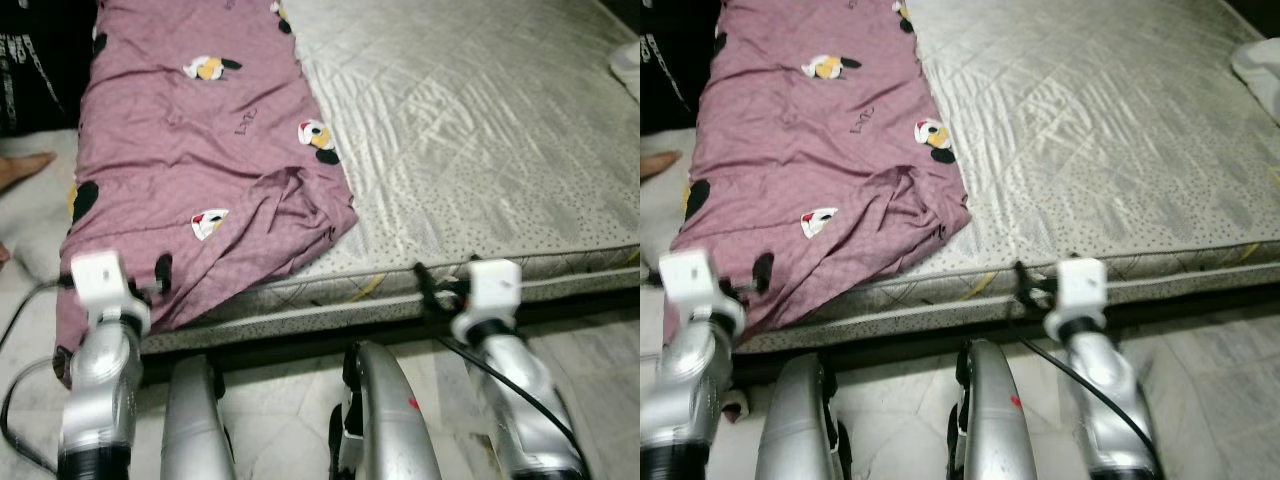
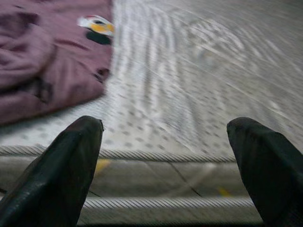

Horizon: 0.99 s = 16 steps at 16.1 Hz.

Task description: Clean up the room

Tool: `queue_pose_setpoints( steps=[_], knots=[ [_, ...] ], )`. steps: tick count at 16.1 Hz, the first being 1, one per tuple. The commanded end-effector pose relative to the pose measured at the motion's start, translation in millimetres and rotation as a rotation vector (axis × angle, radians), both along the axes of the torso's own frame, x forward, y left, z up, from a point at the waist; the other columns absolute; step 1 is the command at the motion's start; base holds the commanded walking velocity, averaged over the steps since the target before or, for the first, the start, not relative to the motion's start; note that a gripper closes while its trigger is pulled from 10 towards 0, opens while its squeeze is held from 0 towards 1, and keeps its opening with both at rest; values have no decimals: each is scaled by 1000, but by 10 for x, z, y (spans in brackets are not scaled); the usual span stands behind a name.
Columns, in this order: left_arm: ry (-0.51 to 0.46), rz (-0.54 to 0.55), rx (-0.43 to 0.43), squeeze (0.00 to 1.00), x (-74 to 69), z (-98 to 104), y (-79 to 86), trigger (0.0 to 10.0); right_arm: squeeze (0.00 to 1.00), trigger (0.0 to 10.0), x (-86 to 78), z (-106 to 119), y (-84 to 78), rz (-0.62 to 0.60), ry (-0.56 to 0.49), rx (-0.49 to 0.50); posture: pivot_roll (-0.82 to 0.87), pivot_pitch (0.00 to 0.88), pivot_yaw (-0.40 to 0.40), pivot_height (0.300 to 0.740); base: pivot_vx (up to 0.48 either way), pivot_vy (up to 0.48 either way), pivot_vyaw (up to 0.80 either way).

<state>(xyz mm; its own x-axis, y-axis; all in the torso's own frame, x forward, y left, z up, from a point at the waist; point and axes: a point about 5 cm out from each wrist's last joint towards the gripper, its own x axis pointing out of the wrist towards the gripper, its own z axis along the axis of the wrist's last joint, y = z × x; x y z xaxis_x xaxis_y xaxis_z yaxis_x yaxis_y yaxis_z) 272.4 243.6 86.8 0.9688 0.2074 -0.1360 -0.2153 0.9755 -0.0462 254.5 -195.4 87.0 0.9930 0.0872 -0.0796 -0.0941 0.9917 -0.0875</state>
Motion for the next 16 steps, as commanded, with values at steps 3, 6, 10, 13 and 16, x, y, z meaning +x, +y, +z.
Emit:
queue_pose_setpoints(
  steps=[3, 6, 10, 13, 16],
  knots=[
    [26, -16, -55, 0, 241, -26, -3, 10000, 0, 10000, -273, 13, -260, -43, 31, -53, -128, 239, -108, 571, 0, 0, 0],
    [51, -135, -88, 0, 540, 19, -277, 10000, 0, 10000, -426, 10, -291, -48, 53, -61, -158, 242, -112, 571, 0, 0, 0],
    [160, -250, -74, 0, 675, -80, -587, 10000, 0, 10000, -404, 27, -274, -45, 55, -60, -168, 240, -116, 571, 0, 0, 0],
    [365, -434, -24, 0, 616, -377, -1000, 10000, 0, 10000, -391, 39, -264, -42, 60, -62, -181, 233, -113, 571, 0, 0, 0],
    [467, -582, -54, 0, 538, -544, -1278, 10000, 0, 10000, -429, 53, -281, -50, 70, -66, -188, 233, -110, 571, 0, 0, 0]
  ],
)
